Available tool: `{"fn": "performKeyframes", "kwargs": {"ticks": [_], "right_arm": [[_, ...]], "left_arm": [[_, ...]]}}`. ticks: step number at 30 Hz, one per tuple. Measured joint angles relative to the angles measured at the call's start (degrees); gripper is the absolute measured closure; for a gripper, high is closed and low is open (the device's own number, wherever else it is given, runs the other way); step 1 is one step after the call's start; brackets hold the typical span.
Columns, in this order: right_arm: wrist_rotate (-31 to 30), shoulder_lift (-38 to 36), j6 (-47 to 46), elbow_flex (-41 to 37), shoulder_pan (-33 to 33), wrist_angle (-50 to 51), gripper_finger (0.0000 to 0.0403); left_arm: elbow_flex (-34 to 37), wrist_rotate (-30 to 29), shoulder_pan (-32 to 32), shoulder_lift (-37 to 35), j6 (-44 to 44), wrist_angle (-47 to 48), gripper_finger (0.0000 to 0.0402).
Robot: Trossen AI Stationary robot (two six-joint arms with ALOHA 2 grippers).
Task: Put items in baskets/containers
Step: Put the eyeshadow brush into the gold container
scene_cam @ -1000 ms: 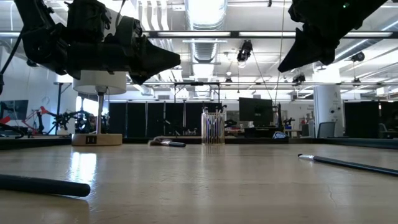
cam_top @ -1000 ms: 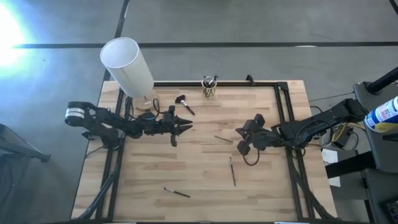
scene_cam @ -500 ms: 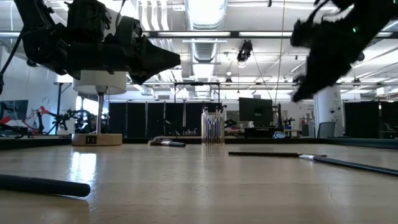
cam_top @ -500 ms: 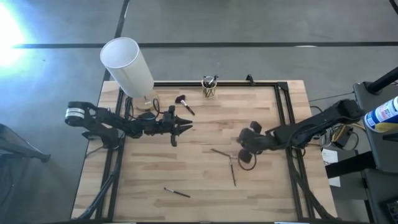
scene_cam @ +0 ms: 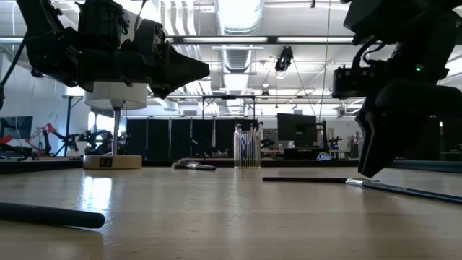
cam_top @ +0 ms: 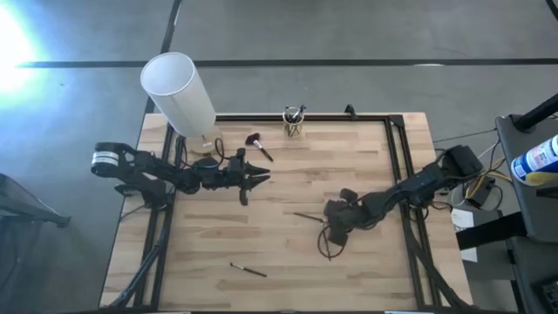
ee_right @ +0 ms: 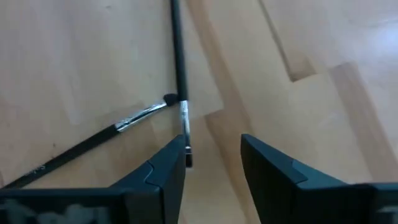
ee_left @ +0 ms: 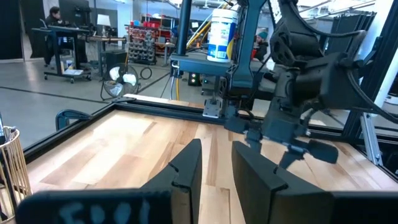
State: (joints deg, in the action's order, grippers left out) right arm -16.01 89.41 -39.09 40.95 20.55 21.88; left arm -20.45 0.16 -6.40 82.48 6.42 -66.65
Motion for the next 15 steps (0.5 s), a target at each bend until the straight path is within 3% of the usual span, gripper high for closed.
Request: {"fn": "performKeyframes", "kwargs": {"ticks": [7,15], "right_arm": [[1.65,3.01,1.46,1.96,0.12,0.14,0.0268],[4.45,4.64,4.72,2.21,-0.02,-0.25,0.0347]], "left_arm": [[0.0,0.0,-0.01,0.0,-0.03,-0.09,0.0319],[0.0,-0.2,-0.26,0.0,-0.2,-0.2,0.0319]]}}
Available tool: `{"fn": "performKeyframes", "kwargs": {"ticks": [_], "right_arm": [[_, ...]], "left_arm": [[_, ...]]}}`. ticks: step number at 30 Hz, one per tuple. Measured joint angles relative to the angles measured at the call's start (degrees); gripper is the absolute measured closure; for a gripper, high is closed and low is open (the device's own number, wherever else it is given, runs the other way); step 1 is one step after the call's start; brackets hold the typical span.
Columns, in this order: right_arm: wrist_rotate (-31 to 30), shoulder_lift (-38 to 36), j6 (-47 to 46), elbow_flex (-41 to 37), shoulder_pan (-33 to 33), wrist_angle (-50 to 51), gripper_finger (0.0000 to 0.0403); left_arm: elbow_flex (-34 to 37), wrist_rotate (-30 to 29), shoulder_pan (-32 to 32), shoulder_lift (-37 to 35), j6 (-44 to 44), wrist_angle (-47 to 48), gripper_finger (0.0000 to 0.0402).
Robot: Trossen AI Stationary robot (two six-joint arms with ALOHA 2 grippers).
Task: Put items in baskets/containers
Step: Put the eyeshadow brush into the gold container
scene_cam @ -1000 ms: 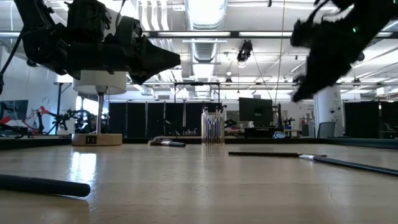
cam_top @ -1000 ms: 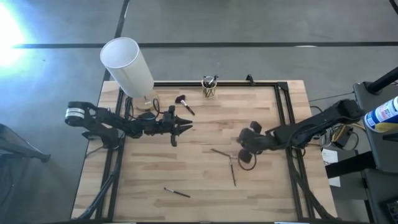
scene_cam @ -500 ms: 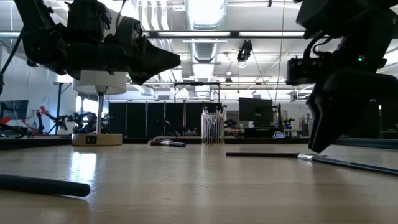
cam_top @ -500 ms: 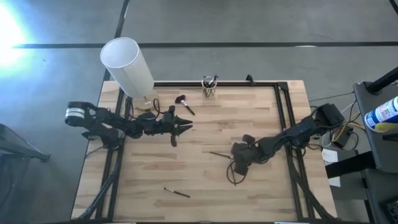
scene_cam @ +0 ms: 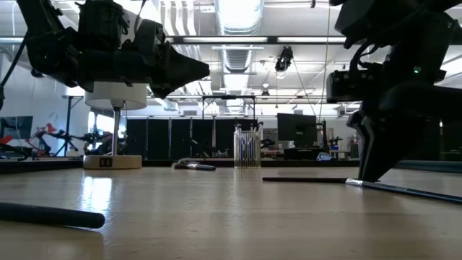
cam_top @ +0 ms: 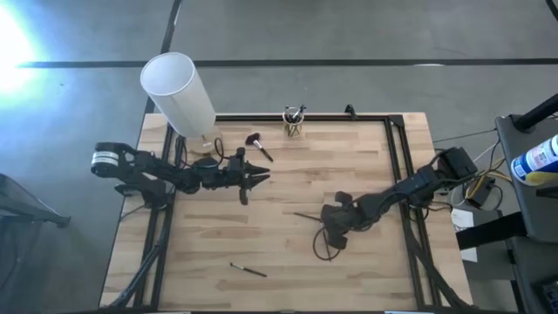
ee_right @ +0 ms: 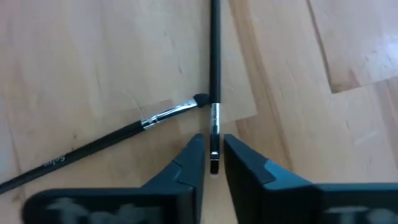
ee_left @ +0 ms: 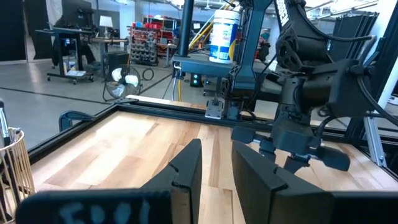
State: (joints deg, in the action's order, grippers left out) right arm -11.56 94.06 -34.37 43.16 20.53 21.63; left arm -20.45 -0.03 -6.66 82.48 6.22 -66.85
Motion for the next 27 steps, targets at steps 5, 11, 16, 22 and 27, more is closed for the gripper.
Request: {"fn": "performKeyframes", "kwargs": {"ticks": [5,11,16,22,27], "right_arm": [[1.12,-1.52,2.11,0.01,-0.51,0.65,0.0389],[-1.02,-4.24,5.46,2.78,-0.84,7.42,0.0391],[-6.92,-4.37,9.17,8.26,-1.51,16.4,0.0393],[-12.23,-4.39,19.65,15.18,-2.28,18.72,0.0393],[-14.54,-4.14,28.57,20.13,-3.39,18.79,0.0393]], "left_arm": [[0.0,-0.02,0.0,0.0,0.46,0.04,0.0319],[0.0,-0.02,0.02,0.0,3.81,0.04,0.0319],[-1.86,3.41,-0.02,0.0,7.4,6.36,0.0319],[-6.16,2.29,0.26,0.02,10.24,19.12,0.0319],[-7.31,1.64,0.26,0.02,8.16,21.66,0.0319]]}}
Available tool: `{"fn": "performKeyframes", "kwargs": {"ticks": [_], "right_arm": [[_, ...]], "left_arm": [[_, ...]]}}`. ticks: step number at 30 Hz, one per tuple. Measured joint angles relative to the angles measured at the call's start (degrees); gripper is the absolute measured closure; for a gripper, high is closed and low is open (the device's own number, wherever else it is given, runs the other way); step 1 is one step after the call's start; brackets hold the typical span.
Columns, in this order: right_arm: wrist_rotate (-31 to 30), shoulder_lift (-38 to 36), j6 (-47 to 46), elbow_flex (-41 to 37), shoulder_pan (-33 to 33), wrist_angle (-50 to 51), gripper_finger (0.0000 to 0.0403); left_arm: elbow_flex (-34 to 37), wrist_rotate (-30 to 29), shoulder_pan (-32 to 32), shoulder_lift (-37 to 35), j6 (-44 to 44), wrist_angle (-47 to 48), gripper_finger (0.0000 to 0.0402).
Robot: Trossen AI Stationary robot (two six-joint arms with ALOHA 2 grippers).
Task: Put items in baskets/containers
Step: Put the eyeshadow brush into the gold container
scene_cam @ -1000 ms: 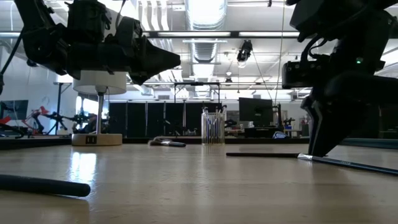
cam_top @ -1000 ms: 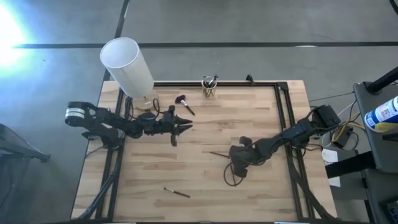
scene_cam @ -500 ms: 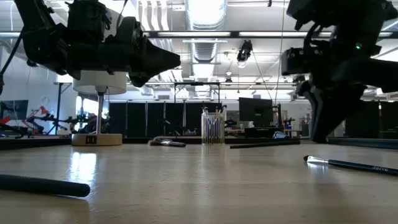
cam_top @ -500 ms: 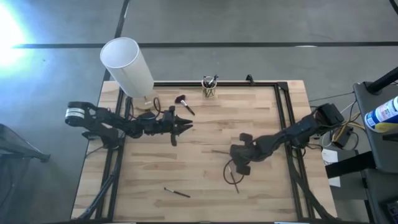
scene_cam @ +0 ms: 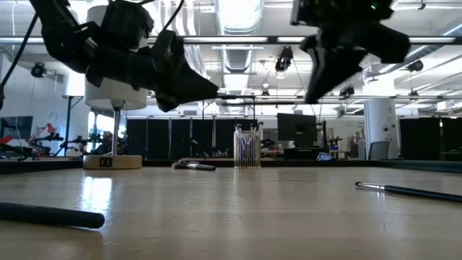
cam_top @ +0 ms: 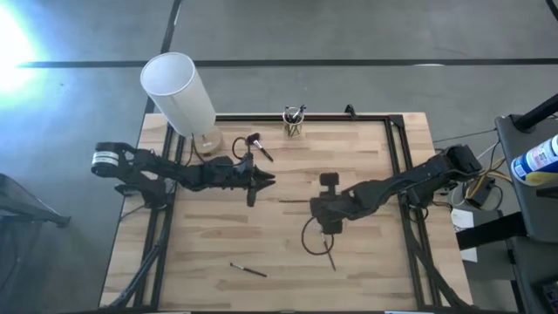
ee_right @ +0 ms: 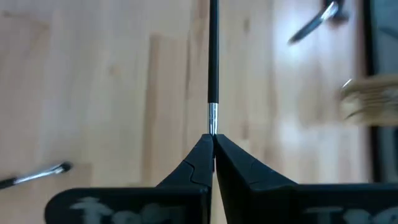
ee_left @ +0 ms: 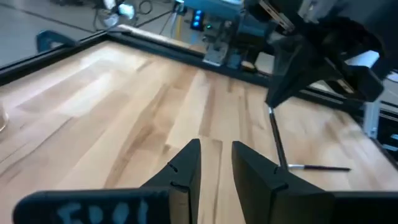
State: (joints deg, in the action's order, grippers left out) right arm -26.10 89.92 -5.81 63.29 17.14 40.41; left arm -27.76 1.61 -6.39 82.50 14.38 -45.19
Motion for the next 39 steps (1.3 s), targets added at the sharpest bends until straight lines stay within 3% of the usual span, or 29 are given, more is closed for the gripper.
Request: {"fn": "performKeyframes", "kwargs": {"ticks": [6,19,29,39], "right_arm": [[-3.98,3.31,11.1,5.89,-1.26,4.61,0.0393],[-17.85,16.74,26.65,20.74,-1.94,11.77,0.0392],[-18.96,20.79,29.87,27.08,-1.94,13.38,0.0392],[-19.02,20.74,30.03,27.45,-1.4,14.68,0.0392]], "left_arm": [[-0.96,3.91,0.48,0.0,-0.29,1.31,0.0319],[-8.91,6.24,3.08,0.24,0.34,20.69,0.0319],[-9.47,3.75,3.08,0.24,0.67,26.31,0.0319],[-9.48,2.84,3.08,0.24,-0.81,26.39,0.0319]]}}
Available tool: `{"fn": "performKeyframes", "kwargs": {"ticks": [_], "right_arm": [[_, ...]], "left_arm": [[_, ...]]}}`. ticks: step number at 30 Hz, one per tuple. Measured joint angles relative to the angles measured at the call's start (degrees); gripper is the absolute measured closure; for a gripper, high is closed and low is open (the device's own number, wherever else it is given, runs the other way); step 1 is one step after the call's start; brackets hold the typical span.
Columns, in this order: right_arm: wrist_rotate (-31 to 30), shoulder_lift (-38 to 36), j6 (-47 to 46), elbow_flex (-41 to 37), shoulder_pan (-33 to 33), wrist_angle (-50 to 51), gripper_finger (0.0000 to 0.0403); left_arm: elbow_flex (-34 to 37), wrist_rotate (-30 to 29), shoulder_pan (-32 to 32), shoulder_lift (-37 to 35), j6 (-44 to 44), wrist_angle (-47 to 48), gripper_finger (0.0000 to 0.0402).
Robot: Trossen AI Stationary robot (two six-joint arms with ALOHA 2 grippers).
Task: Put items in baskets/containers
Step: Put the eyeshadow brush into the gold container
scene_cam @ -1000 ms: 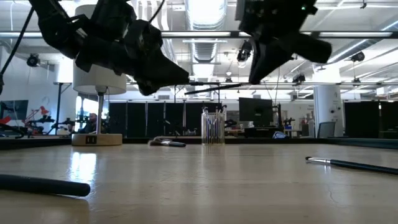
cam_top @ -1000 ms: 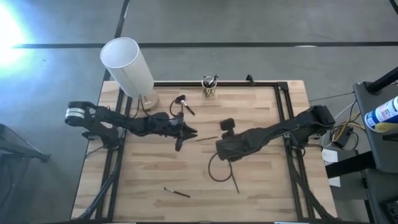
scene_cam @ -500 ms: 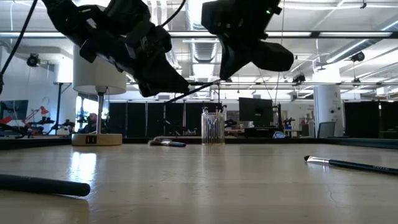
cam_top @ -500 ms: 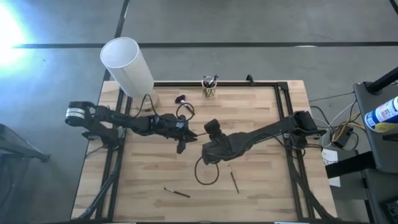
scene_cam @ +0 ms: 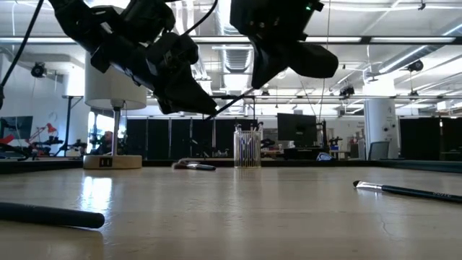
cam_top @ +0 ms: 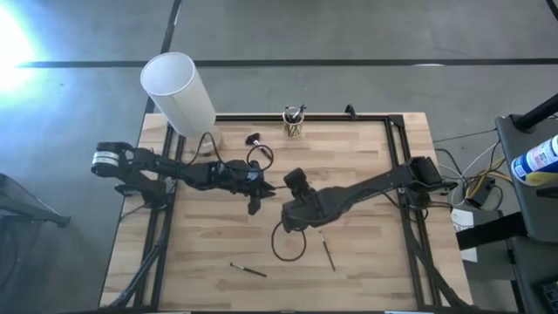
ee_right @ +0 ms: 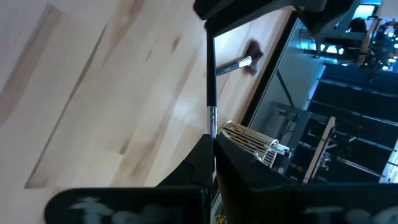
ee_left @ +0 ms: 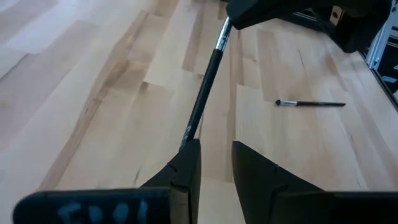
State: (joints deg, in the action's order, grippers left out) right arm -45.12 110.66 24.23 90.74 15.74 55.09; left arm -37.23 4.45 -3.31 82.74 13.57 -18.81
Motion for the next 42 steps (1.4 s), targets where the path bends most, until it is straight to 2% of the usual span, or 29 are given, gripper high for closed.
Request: {"fn": "performKeyframes", "kwargs": {"ticks": [16,24,31,42], "right_arm": [[1.05,-0.03,-1.07,-0.04,0.91,1.23,0.0392],[3.48,-0.03,1.16,-0.09,1.3,-2.42,0.0392],[3.65,-0.03,2.81,-0.09,1.28,-4.11,0.0392],[3.63,-0.03,3.46,-0.09,1.24,-5.18,0.0392]], "left_arm": [[0.01,0.13,0.0,-0.02,-0.16,0.0,0.0319],[0.02,-0.7,0.14,-0.02,-1.48,0.01,0.0319],[0.02,2.28,1.31,0.16,-3.07,-0.4,0.0319],[0.09,2.56,1.7,4.34,-5.01,-3.6,0.0319]]}}
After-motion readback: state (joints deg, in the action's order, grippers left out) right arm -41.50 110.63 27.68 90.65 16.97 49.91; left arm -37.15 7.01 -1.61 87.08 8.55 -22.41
